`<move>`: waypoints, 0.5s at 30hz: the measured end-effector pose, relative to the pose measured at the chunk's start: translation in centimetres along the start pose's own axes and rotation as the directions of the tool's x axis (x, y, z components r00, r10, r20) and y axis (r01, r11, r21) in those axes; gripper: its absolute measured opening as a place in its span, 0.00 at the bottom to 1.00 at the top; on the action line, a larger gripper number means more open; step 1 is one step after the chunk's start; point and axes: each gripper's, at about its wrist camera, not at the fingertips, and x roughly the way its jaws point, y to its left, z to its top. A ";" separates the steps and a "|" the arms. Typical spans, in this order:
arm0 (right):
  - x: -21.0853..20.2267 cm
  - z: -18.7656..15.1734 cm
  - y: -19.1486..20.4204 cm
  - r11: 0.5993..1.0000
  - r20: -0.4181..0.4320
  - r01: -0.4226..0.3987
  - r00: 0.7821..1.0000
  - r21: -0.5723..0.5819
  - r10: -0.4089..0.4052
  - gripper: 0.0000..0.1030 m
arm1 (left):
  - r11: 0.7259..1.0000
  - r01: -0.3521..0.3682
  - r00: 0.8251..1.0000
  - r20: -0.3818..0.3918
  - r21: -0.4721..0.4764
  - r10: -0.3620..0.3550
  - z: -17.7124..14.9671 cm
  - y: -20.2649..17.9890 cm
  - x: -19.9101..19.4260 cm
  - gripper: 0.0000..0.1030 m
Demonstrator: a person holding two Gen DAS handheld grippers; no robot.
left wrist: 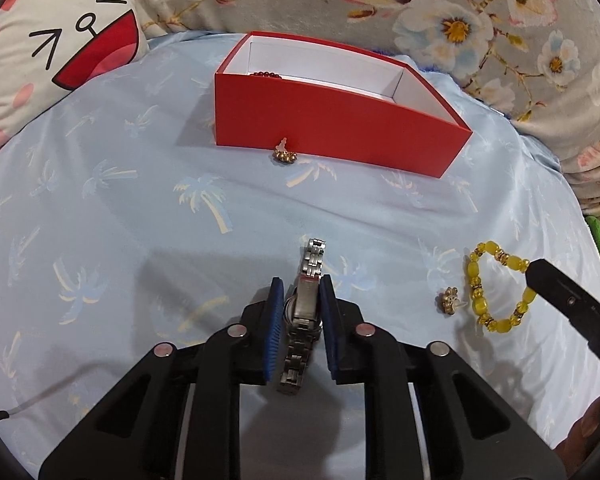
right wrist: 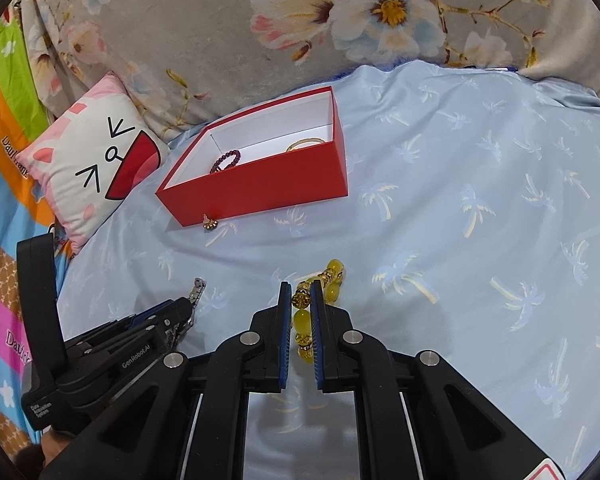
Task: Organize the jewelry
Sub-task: 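Close the left tool on the silver watch while the right tool lifts the yellow bracelet, then carry the watch and yellow bracelet into the red box and open both tools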
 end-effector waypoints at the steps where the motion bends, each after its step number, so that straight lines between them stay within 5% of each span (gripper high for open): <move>1: 0.0 0.0 0.0 1.000 0.000 -0.001 1.000 -0.001 0.001 0.09 | 1.000 0.006 1.000 0.005 0.002 -0.006 0.0 0.0 -0.2 0.11; 15: -1.3 1.3 1.0 0.999 0.033 -0.038 0.999 -0.017 0.039 0.09 | 0.998 0.062 0.996 0.067 0.014 -0.063 3.0 -1.0 -5.0 0.11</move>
